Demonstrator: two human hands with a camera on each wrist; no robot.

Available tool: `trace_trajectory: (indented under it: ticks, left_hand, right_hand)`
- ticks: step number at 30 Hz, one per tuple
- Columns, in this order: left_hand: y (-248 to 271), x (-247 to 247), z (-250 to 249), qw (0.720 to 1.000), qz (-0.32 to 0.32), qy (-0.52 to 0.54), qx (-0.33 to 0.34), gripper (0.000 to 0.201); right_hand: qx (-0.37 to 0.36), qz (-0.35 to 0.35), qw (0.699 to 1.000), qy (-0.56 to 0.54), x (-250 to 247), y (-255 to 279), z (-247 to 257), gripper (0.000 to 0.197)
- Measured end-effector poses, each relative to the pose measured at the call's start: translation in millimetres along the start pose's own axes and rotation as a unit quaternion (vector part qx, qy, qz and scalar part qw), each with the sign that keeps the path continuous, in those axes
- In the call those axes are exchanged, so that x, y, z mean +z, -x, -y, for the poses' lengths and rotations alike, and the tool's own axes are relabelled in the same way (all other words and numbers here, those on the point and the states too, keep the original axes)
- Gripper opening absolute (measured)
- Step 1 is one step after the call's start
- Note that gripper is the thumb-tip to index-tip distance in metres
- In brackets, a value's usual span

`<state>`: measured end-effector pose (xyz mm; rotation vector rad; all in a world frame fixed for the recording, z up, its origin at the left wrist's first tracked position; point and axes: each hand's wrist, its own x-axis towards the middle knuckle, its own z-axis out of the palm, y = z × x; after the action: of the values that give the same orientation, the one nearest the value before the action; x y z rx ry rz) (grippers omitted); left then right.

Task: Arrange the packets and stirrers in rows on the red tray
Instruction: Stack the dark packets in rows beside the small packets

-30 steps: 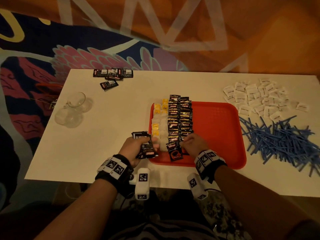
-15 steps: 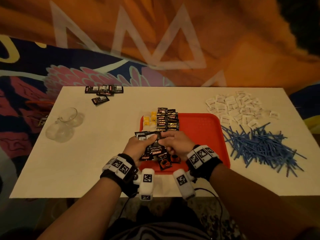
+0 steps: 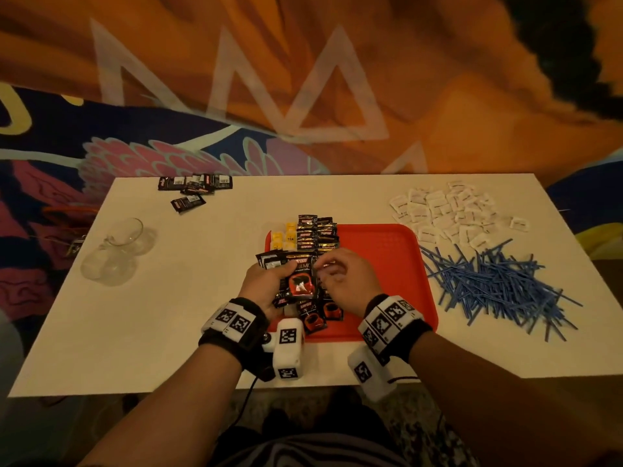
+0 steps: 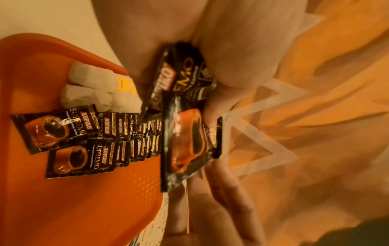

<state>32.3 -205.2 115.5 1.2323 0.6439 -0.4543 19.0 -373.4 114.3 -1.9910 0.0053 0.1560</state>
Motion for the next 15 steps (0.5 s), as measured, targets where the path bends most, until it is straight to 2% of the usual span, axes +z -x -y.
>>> trace_trajectory:
  ticks: [2,3,4,6,8,11,15]
  left_hand:
    - [-2,3,3,1.000,-0.004,-0.002,0.017,0.024]
    - [-2,5,4,1.000,-0.007,-0.005,0.022,0.023]
    - [-1,7,4,1.000,-0.007,-0.009,0.025,0.022]
    - [-1,9,5,1.000,-0.002,-0.009,0.028,0.020]
    - [-1,9,6,0.999,0.013,-0.008,0.028,0.021]
    - [-2,10,7,0.999,0.016,-0.029,0.031,0.023]
    - [-8,15,12,0.999,-0.006,-0.038,0.011,0.016]
  right_hand:
    - [0.090,-0.006,0.995,-0.043,0,1,7,0.018]
    - [0.123,0.016,0.991,-0.048,0,0,8,0.024]
    - [0.147,0.043,0.987,-0.047,-1,-1,8,0.029]
    - [0.163,0.075,0.983,-0.035,-2,-3,7,0.024]
    - [0.149,0.083,0.985,-0.012,-4,-5,3,0.017]
    - [0.082,0.086,0.989,0.087,-7,-5,0,0.002]
    - [0.052,0.091,0.989,0.107,-7,-5,-3,0.006]
